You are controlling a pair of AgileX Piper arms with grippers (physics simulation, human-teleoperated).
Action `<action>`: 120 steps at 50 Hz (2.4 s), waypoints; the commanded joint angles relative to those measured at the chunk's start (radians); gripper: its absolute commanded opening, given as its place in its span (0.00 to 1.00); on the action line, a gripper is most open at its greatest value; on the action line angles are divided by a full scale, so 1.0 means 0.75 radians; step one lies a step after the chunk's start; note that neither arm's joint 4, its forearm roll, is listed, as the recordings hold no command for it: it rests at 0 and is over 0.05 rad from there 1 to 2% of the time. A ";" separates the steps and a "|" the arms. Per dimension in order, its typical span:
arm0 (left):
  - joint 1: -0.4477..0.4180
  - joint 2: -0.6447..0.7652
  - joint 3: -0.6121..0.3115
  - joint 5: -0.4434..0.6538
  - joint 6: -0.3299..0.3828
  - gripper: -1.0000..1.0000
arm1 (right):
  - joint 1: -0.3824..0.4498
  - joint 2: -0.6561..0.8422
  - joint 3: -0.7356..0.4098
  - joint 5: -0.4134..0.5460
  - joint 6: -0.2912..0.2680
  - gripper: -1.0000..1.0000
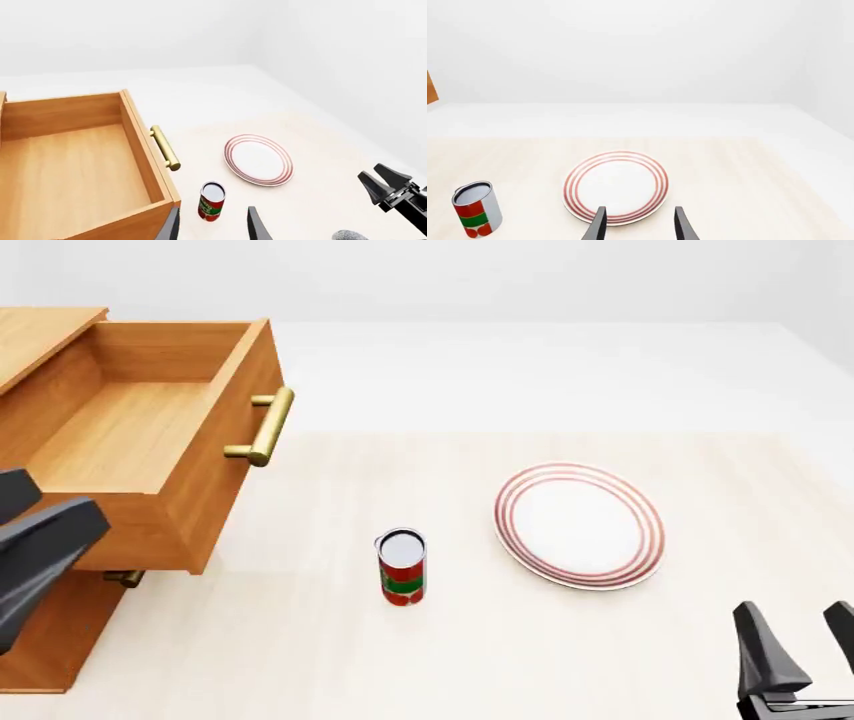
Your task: Put the bowl in the top drawer of the cabinet.
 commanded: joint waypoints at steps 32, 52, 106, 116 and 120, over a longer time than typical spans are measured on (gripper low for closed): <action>-0.355 0.378 -0.227 -0.028 -0.169 1.00 | 0.000 0.008 -0.025 0.016 0.000 1.00; -0.474 0.523 -0.219 -0.111 -0.332 1.00 | 0.000 0.007 -0.025 0.017 0.000 1.00; -0.700 0.969 -0.086 -0.413 -0.638 1.00 | 0.000 0.007 -0.025 0.017 0.000 1.00; -0.714 1.045 -0.093 -0.449 -0.649 1.00 | 0.000 0.007 -0.025 0.017 0.000 1.00; -0.721 1.073 -0.097 -0.461 -0.652 1.00 | 0.000 0.008 -0.025 0.017 0.000 1.00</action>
